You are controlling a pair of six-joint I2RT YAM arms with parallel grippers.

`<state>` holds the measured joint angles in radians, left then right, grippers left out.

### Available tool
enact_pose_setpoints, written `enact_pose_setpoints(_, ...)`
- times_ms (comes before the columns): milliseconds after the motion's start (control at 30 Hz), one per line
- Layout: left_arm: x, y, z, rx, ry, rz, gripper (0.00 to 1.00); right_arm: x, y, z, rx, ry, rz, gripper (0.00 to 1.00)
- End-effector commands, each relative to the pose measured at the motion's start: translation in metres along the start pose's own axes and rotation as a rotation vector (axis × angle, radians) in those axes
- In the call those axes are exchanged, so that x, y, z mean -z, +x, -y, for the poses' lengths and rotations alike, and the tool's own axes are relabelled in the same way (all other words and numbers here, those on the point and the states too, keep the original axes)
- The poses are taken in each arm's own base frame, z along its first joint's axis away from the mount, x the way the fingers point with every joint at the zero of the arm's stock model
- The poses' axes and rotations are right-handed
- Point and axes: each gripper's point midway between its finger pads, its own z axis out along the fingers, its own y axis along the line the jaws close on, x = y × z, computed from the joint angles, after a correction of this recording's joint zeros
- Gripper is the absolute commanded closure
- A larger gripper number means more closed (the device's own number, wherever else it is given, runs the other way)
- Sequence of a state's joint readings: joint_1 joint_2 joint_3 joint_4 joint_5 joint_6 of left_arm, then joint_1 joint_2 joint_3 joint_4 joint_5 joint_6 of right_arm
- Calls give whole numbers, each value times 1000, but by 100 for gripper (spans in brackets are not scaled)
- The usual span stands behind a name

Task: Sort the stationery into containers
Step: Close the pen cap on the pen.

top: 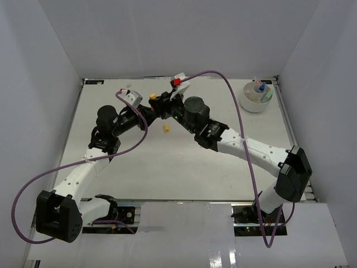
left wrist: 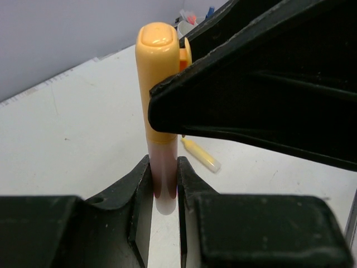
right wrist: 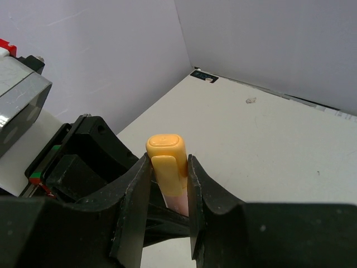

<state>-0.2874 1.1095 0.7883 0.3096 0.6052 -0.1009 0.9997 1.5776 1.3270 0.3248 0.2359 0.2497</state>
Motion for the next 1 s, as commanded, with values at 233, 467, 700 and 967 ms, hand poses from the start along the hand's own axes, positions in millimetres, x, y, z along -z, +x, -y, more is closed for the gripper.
enact_pose_setpoints(233, 41, -215, 34, -373, -28, 601, 100, 102, 252, 10, -9, 0, -857, 92)
enact_pose_setpoints(467, 47, -222, 41, -384, -14, 618, 100, 106, 266, 18, -14, 25, -898, 92)
enact_pose_setpoints(700, 51, -236, 44, -434, -23, 626, 100, 116, 285, 19, -33, 8, -984, 92)
enact_pose_setpoints(967, 45, -224, 44, -417, -1, 590, 100, 111, 267, 13, -35, -28, -922, 92)
